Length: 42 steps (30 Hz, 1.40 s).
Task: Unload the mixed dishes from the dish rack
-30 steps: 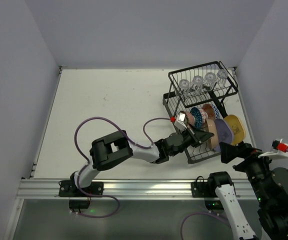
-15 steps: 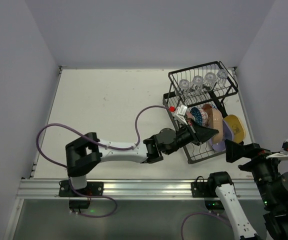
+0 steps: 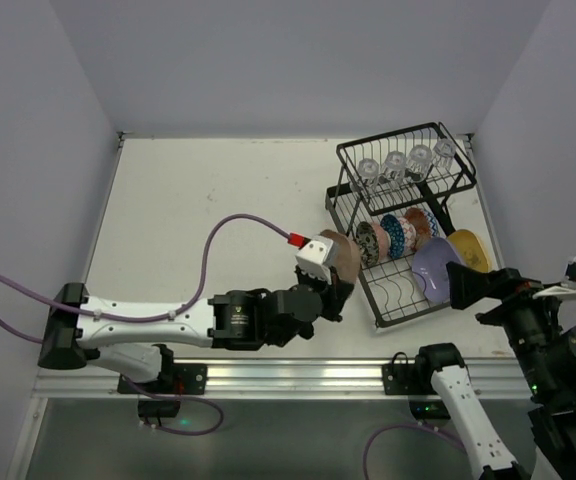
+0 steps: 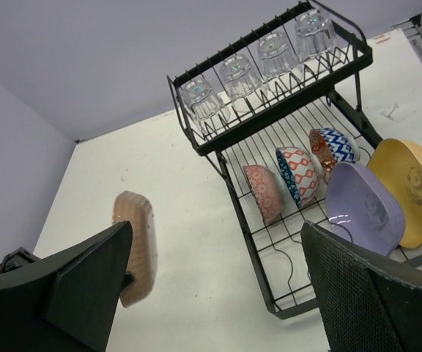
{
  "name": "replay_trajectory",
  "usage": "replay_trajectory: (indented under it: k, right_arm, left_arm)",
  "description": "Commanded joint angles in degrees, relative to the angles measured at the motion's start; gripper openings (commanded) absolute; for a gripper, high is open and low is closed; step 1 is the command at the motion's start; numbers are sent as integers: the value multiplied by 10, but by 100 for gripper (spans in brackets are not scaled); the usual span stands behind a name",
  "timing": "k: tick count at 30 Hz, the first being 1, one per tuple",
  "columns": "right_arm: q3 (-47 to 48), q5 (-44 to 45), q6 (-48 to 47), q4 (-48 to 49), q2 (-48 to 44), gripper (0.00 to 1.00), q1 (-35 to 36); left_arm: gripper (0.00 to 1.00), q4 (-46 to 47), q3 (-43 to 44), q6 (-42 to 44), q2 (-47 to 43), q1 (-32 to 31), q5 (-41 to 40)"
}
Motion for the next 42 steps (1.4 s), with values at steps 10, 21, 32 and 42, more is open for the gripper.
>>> replay_trajectory:
  k: [10, 21, 32, 42]
  right_arm:
    - [-68, -129, -2, 74, 44, 99, 1]
    - [-102, -135, -15, 83, 39, 99, 1]
    - [-122, -129, -36, 72, 28, 99, 0]
    - [-141, -137, -36, 90, 30, 99, 1]
  left_arm:
    - [0, -345, 23, 30, -24, 294, -1]
    - [0, -430, 238, 191, 261, 551, 162]
    - [0, -485, 427, 299, 448, 599, 141]
    - [0, -467, 411, 285, 482, 620, 156]
